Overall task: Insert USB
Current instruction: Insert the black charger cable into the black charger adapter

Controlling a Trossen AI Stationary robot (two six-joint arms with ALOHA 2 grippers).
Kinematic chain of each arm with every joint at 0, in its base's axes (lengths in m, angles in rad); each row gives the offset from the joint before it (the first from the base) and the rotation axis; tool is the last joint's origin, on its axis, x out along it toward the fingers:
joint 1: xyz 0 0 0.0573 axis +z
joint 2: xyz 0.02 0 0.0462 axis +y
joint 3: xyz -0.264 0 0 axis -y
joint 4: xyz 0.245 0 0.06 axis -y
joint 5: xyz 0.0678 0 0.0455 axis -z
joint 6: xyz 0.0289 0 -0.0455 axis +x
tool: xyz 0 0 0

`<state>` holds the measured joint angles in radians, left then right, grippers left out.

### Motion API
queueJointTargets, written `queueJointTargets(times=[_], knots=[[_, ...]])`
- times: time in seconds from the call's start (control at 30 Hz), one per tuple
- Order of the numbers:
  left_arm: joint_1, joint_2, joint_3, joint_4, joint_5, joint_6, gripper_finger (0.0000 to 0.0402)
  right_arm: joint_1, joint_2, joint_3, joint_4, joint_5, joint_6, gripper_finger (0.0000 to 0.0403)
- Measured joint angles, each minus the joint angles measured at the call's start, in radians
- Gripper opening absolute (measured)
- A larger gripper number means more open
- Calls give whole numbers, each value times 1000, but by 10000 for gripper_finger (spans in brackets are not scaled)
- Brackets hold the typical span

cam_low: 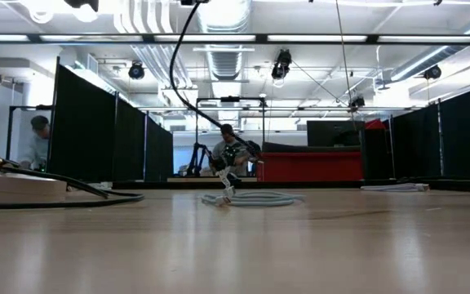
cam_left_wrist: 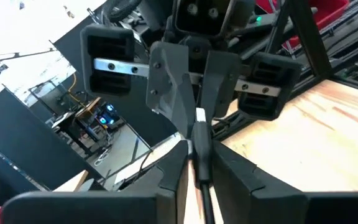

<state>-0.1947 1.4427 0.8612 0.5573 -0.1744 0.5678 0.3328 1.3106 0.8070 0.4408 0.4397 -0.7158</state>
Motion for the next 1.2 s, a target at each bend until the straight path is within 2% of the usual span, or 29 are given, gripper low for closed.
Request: queueJointTargets(times=[0.17, 0.3, 0.4, 0.5, 0.7, 0.77, 0.93, 1.1, 1.2], knots=[[1, 2, 0, 9, -1, 0, 84, 0, 0, 0, -1, 1, 0, 0], [1, 2, 0, 12, -1, -8, 87, 0, 0, 0, -1, 1, -1, 0], [1, 2, 0, 15, -1, -8, 64, 0, 0, 0, -1, 2, -1, 0], [1, 2, 0, 19, 0, -8, 21, 0, 0, 0, -1, 2, 3, 0], [1, 0, 0, 12, 0, -20, 21, 0, 0, 0, -8, 10, 16, 2], [2, -9, 0, -13, -2, -26, 21, 4, -6, 1, -35, 45, 28, 14], [-6, -47, 0, -66, 15, -38, 21, 16, -52, 1, -200, 198, 104, 74], [-10, -81, -6, -129, 116, -61, 21, 16, -132, 1, -469, 214, 277, 133], [-20, -93, -6, -176, 132, -102, 21, 11, -187, 2, -680, 209, 386, 159]])
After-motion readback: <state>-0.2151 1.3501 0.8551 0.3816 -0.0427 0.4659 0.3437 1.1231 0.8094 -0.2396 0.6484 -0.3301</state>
